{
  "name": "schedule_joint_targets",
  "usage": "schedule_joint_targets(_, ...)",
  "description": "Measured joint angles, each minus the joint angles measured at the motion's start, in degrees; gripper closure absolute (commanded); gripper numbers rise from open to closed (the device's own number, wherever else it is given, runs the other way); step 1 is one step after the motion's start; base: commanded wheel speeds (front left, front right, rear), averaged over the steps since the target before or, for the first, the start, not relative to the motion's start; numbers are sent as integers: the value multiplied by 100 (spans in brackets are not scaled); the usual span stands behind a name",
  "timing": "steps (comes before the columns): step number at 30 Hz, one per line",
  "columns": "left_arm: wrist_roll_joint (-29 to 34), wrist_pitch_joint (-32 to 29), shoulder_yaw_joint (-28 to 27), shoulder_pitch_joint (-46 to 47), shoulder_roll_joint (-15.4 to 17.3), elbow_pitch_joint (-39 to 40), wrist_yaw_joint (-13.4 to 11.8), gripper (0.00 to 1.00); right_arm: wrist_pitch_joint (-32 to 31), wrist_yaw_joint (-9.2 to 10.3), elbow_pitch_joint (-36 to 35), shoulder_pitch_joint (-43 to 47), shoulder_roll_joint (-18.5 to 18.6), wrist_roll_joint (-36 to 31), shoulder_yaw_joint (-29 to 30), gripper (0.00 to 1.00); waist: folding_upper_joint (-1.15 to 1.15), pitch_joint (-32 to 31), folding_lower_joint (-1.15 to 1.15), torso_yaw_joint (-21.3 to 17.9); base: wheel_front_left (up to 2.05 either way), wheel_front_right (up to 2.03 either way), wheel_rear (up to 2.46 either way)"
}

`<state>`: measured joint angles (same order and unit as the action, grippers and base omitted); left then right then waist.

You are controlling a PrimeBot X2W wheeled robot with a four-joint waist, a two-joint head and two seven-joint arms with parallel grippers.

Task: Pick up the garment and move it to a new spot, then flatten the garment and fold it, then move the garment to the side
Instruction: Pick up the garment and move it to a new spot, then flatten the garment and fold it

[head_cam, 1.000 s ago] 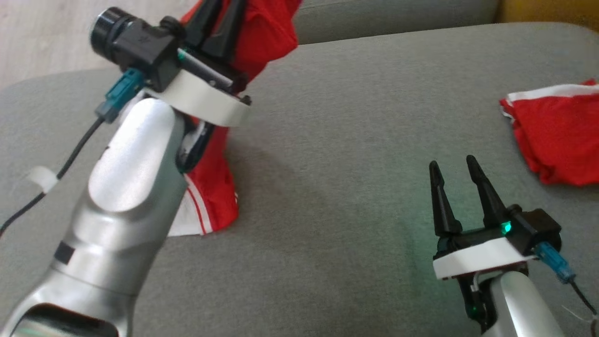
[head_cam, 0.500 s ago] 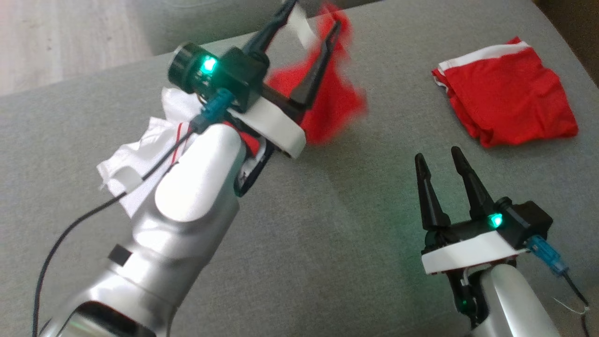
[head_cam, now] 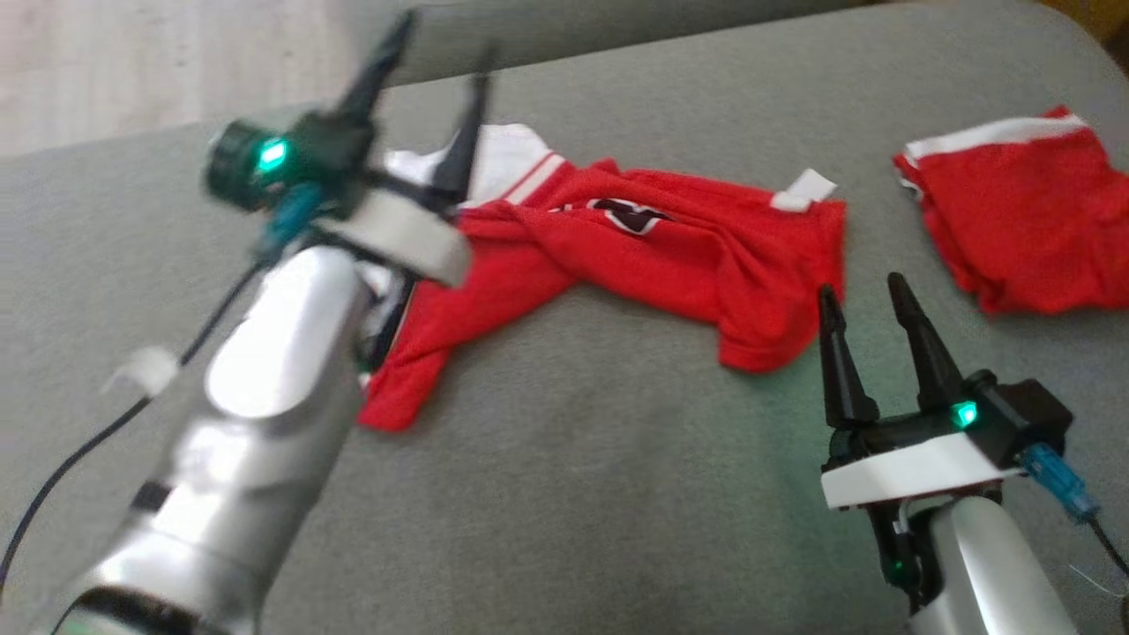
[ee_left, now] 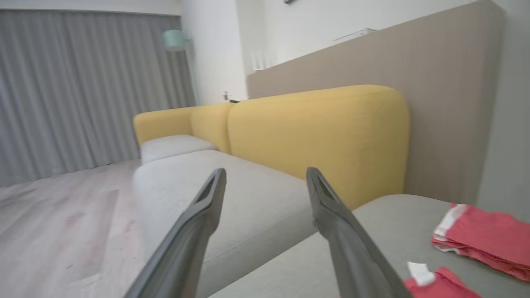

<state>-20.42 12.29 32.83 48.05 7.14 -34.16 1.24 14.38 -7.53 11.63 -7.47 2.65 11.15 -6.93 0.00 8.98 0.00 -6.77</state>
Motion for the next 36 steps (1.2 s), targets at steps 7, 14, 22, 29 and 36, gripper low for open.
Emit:
schedule_joint_targets(7,-386,148,-516,-1327,499,152,-337,0,0,0,-3,202,0,-116,210,0,0,-169,0,496,0,0,0)
schedule_joint_targets(14,-583,199,-715,-2665,527,423,-531,0,0,0,1,359,-1,-165,266,0,0,-267,-1,708,0,0,0)
schedule_joint_targets(22,-486,73,-723,-2461,535,326,-628,0,0,0,0,338,-1,-263,207,0,0,-47,-1,583,0,0,0)
schedule_joint_targets(29,-481,-770,-705,-1567,647,-738,-627,0,0,0,0,235,-1,-265,121,0,0,315,0,362,0,0,0)
schedule_joint_targets(36,-499,-1024,-724,-989,680,-1705,-537,0,0,0,-32,54,-1,-265,111,0,0,635,1,133,0,0,0)
